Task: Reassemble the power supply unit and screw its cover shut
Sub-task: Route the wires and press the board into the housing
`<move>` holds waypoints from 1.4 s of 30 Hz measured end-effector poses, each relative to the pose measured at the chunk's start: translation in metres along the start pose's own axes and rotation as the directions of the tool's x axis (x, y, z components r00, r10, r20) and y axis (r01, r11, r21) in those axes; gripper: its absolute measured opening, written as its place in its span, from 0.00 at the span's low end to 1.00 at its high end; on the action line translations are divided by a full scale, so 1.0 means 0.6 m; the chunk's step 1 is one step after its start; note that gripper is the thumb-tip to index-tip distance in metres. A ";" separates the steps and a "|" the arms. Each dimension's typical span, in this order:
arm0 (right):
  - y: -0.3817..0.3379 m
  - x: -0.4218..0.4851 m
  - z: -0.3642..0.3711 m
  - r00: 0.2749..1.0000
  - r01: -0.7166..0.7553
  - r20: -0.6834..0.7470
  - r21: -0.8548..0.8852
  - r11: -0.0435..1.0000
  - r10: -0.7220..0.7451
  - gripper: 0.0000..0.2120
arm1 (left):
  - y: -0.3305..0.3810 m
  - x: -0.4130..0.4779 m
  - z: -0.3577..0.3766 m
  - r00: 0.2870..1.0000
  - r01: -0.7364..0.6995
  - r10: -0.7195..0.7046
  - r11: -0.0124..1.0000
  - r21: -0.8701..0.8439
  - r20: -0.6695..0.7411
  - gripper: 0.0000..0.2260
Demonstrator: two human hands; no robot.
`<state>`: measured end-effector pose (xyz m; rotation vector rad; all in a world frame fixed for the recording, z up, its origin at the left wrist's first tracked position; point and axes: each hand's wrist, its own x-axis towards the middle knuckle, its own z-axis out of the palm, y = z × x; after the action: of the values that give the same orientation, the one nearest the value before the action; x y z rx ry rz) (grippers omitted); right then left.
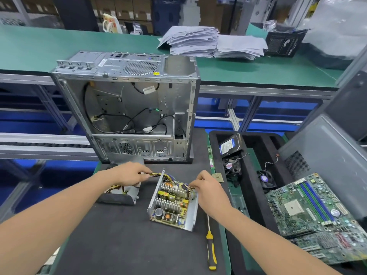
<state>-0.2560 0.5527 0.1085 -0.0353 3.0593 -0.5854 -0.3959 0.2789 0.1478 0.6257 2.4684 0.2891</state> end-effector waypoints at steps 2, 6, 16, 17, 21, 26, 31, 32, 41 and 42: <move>0.000 0.013 -0.002 1.000 0.019 -0.017 0.000 1.000 -0.019 0.19 | -0.007 -0.011 0.000 0.997 0.026 -0.024 0.999 0.019 -0.077 0.16; -0.009 0.038 -0.006 0.998 0.043 -0.039 0.010 0.999 -0.042 0.17 | -0.008 -0.027 0.007 0.960 0.098 0.025 0.903 0.419 -0.279 0.17; -0.021 0.033 -0.058 0.990 -0.024 -0.107 0.492 0.870 0.088 0.16 | 0.013 -0.052 0.002 0.905 -0.009 0.140 0.951 0.309 -0.403 0.15; -0.025 0.033 -0.062 0.991 -0.011 -0.109 0.520 0.854 0.078 0.16 | 0.031 -0.056 -0.001 0.859 -0.095 0.219 0.957 0.275 -0.464 0.14; -0.050 0.035 -0.076 0.986 0.076 -0.164 0.626 0.776 0.036 0.13 | 0.116 -0.063 0.002 0.920 -0.263 0.075 0.845 -0.465 -0.384 0.07; -0.071 0.030 -0.088 0.960 0.161 -0.277 0.664 0.730 0.040 0.15 | 0.160 -0.062 0.018 0.999 -0.040 0.033 0.153 -0.987 -0.036 0.12; -0.072 0.020 -0.091 0.958 0.179 -0.288 0.638 0.749 0.016 0.16 | 0.158 -0.054 0.026 0.993 0.079 0.090 -0.032 -0.996 0.076 0.13; -0.071 0.019 -0.091 0.957 0.175 -0.289 0.641 0.748 0.023 0.15 | 0.155 -0.052 0.027 0.991 0.091 0.097 -0.022 -0.996 0.088 0.13; -0.068 0.008 -0.101 0.967 0.160 -0.253 0.653 0.740 0.014 0.13 | 0.143 -0.035 0.020 0.974 0.091 0.194 0.127 -0.988 0.115 0.07; -0.067 0.006 -0.103 0.969 0.158 -0.247 0.645 0.748 0.008 0.14 | 0.143 -0.033 0.020 0.973 0.094 0.199 0.135 -0.986 0.120 0.07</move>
<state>-0.2610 0.5381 0.1808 -0.0798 2.8541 -1.7636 -0.3429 0.3446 0.1761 0.0770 1.4157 1.6473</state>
